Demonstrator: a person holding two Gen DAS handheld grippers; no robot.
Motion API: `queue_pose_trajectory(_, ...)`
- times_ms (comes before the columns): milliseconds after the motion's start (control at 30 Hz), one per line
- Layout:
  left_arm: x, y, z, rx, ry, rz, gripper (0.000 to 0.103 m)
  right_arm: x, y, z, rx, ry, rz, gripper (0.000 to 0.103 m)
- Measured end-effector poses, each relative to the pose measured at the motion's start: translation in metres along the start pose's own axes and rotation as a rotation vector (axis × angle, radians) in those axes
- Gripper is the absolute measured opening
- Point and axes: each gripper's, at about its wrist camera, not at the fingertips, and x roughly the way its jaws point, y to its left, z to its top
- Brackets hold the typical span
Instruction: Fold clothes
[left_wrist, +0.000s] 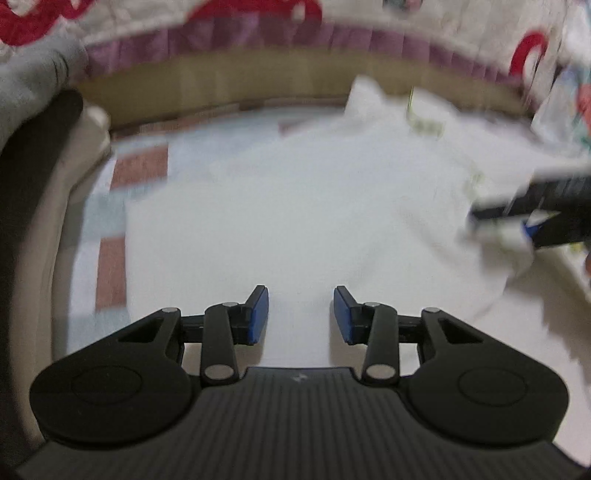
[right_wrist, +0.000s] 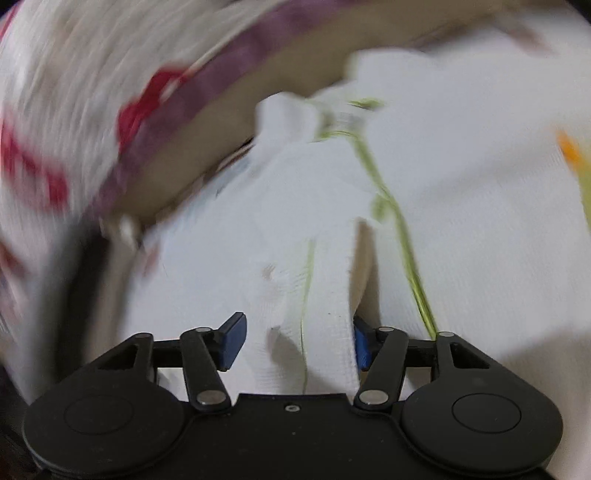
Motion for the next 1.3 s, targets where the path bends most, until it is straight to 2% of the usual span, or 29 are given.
queue_pose_trajectory(33, -0.002, 0.004, 0.001, -0.02, -0.014, 0.002, 0.038, 0.002, 0.014, 0.003, -0.119, 0.011, -0.027, 0.009)
queue_pose_trajectory(100, -0.006, 0.012, 0.004, -0.059, -0.043, 0.006, 0.038, -0.007, 0.043, 0.018, -0.299, -0.04, -0.063, 0.007)
queue_pose_trajectory(233, -0.013, 0.027, 0.008, -0.137, -0.1, 0.013, 0.039, -0.051, 0.078, 0.059, -0.392, -0.279, -0.102, 0.007)
queue_pose_trajectory(267, -0.015, 0.031, 0.009, -0.156, -0.114, 0.015, 0.037, -0.062, 0.083, 0.068, -0.438, -0.345, -0.162, 0.007)
queue_pose_trajectory(367, -0.014, 0.036, 0.01, -0.178, -0.12, 0.02, 0.037, -0.065, 0.079, 0.083, -0.576, -0.365, -0.401, 0.007)
queue_pose_trajectory(500, -0.004, 0.036, 0.006, -0.164, -0.085, 0.028, 0.039, -0.046, 0.035, 0.098, -0.522, -0.22, -0.519, 0.008)
queue_pose_trajectory(600, 0.004, 0.035, 0.004, -0.154, -0.059, 0.033, 0.04, -0.032, 0.019, 0.097, -0.488, -0.175, -0.536, 0.008)
queue_pose_trajectory(700, 0.012, 0.035, 0.001, -0.143, -0.033, 0.039, 0.04, -0.029, 0.023, 0.098, -0.517, -0.181, -0.541, 0.008)
queue_pose_trajectory(767, 0.017, 0.035, 0.0, -0.136, -0.016, 0.043, 0.04, -0.038, 0.029, 0.099, -0.527, -0.24, -0.536, 0.007)
queue_pose_trajectory(867, 0.023, 0.033, -0.002, -0.121, 0.006, 0.052, 0.04, -0.039, 0.025, 0.106, -0.557, -0.259, -0.586, 0.007)
queue_pose_trajectory(967, 0.024, 0.028, -0.002, -0.089, 0.008, 0.072, 0.041, -0.029, 0.007, 0.11, -0.549, -0.192, -0.656, 0.007)
queue_pose_trajectory(1167, 0.024, 0.028, -0.003, -0.082, 0.006, 0.08, 0.042, -0.022, -0.009, 0.107, -0.486, -0.152, -0.648, 0.007)
queue_pose_trajectory(1200, 0.024, 0.028, -0.003, -0.081, 0.006, 0.083, 0.043, -0.02, -0.012, 0.107, -0.482, -0.142, -0.677, 0.01)
queue_pose_trajectory(1233, 0.024, 0.028, -0.003, -0.08, 0.007, 0.086, 0.045, -0.018, -0.016, 0.108, -0.479, -0.131, -0.708, 0.019)
queue_pose_trajectory(1300, 0.024, 0.028, -0.003, -0.077, 0.008, 0.092, 0.047, -0.015, -0.024, 0.108, -0.472, -0.11, -0.77, 0.02)
